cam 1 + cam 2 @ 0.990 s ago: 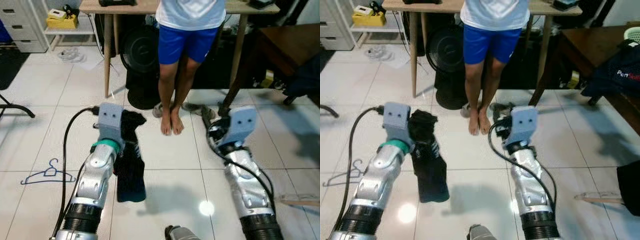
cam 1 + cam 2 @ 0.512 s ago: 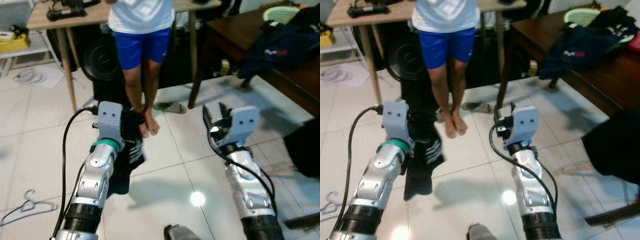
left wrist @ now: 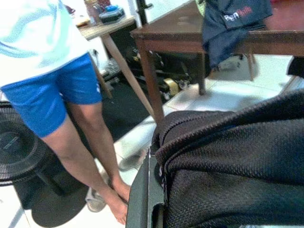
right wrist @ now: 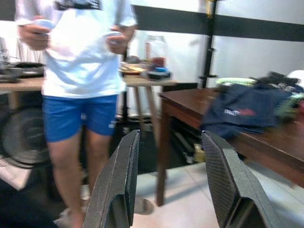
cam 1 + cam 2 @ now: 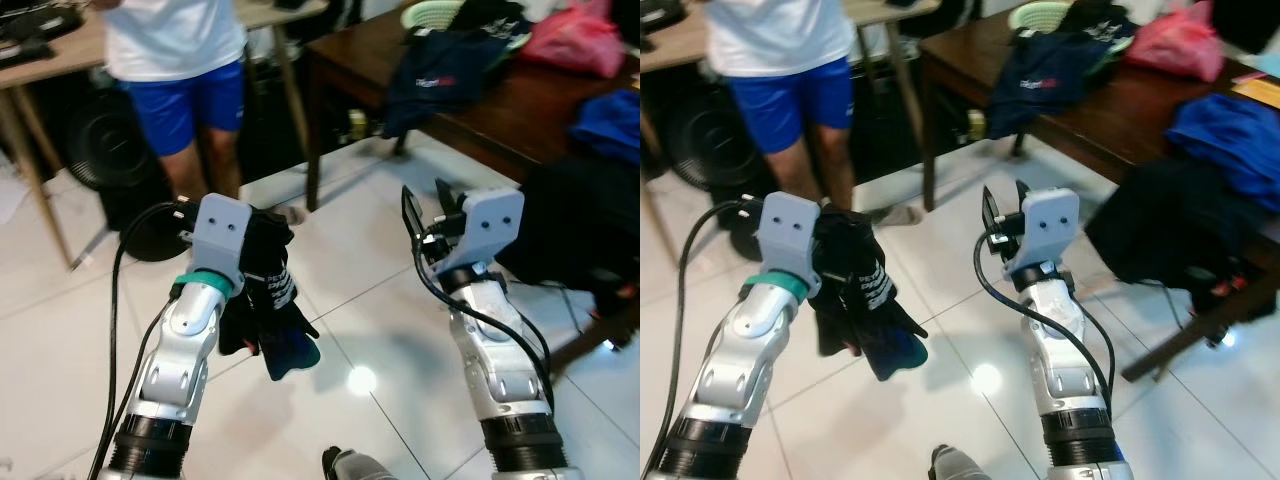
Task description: Hang hanger
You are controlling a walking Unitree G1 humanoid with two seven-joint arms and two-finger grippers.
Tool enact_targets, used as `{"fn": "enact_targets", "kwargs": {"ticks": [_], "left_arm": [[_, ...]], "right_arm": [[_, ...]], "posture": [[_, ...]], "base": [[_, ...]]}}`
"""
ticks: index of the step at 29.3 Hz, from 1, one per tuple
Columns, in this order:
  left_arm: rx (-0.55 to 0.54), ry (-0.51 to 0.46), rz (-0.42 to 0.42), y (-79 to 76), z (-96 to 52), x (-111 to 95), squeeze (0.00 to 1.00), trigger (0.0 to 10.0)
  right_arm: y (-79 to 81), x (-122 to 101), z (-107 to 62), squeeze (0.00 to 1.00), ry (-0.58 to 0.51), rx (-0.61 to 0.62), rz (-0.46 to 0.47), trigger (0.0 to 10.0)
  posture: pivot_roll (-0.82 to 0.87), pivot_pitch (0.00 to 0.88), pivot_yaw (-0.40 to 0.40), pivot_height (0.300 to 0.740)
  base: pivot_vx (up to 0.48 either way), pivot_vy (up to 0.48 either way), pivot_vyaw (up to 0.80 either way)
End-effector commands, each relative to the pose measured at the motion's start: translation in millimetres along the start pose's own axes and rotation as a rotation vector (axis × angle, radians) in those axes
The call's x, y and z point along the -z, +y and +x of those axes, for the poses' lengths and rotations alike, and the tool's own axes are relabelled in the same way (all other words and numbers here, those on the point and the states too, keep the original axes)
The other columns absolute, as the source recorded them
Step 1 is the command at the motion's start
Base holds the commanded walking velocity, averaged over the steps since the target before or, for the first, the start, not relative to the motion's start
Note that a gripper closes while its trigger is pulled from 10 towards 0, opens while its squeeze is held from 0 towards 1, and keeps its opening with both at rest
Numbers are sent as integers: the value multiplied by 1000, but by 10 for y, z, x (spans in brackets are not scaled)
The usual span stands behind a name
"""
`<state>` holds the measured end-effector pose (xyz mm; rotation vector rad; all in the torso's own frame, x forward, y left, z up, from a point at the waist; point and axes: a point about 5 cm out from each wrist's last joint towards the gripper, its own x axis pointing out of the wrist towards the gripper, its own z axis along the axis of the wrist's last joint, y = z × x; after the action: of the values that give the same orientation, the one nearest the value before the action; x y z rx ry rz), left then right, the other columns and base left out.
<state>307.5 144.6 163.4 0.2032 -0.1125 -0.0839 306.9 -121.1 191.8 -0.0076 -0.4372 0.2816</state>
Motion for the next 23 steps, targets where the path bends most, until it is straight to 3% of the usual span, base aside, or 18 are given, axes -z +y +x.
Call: {"fn": "enact_targets", "kwargs": {"ticks": [1,8,10,21,23], "left_arm": [[2,-36,-33,7,-1,-109,0,10000],[6,-94,-60,17,28,-289,0,10000],[5,-123,-76,15,57,-394,0,10000],[7,-130,-88,-15,64,-464,0,10000],[8,-121,-90,-25,51,-462,0,10000]], "right_arm": [[28,-82,54,0,-20,-23,10,10000],[42,-275,141,0,-83,-43,20,10000],[50,-434,206,0,-137,-34,67,10000],[39,-695,315,0,-221,-11,156,10000],[30,-774,341,0,-241,-7,206,10000]], "posture": [[-30,20,57,740],[-31,21,57,740],[-31,22,55,740],[-26,24,55,740],[-22,28,49,740]], "base": [[0,0,-788],[0,0,-788],[0,0,-788],[0,0,-788],[0,0,-788]]}}
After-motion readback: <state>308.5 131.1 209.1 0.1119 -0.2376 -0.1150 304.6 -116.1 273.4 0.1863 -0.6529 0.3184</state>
